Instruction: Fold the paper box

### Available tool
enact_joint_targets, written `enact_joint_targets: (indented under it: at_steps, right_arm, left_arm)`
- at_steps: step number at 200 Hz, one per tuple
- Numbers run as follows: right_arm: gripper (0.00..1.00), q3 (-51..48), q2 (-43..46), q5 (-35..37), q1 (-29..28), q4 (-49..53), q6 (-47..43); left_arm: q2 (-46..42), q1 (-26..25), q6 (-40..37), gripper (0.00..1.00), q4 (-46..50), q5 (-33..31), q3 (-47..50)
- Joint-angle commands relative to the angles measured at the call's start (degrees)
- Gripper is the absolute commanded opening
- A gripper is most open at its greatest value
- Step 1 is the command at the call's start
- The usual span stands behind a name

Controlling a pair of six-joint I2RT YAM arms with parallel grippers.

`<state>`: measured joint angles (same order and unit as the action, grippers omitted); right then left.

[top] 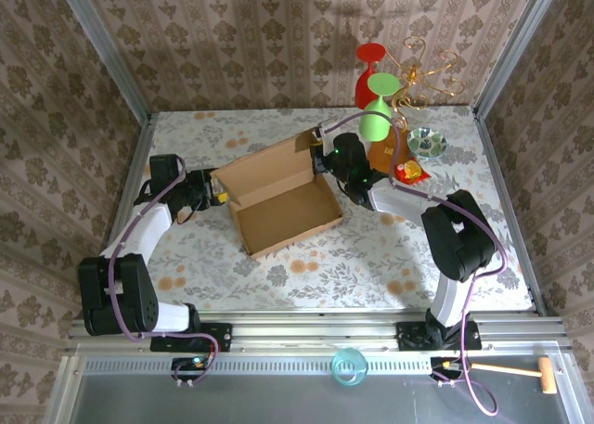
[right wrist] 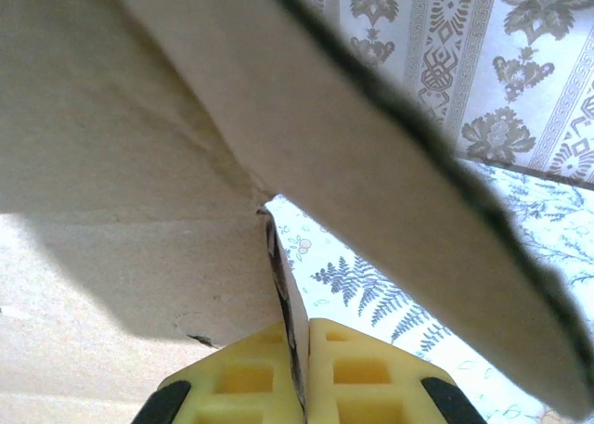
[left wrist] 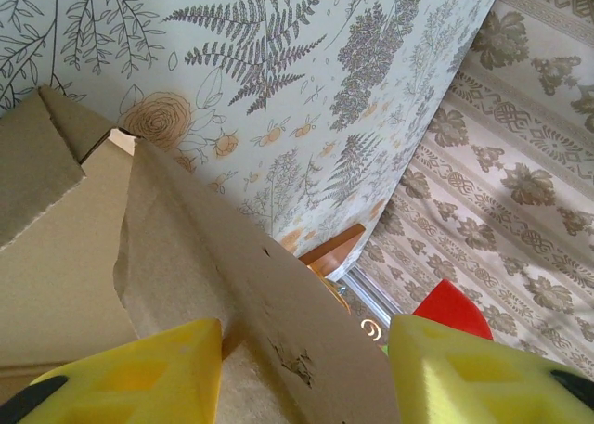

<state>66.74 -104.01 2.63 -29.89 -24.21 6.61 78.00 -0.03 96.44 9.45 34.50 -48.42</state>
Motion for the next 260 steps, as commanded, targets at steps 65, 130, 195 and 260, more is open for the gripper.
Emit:
enact_joint_targets:
  at_steps: [65,130,195,260]
  right_arm:
    - [0.04,4.1,-2.7,-0.6,-3.7,-2.1,20.1]
    - [0.14,0.8,-1.8,0.8,-4.0,-2.8,24.1]
    - [0.23,-3.7,0.1,-0.5,-3.9,-3.4,24.5]
    - [0.33,-7.9,3.7,-0.9,-3.6,-0.4,24.9]
  left_arm:
    - [-1.7,-2.1,-3.5,0.40,-0.2,0.1,1.2]
    - [-4.3,-2.2,-8.3,0.26,0.2,-1.9,2.8]
    - [-5.9,-3.0,-12.0,0.25,3.5,-2.5,4.2]
    - [-6.6,-3.9,-16.9,0.24,7.5,-5.6,5.2]
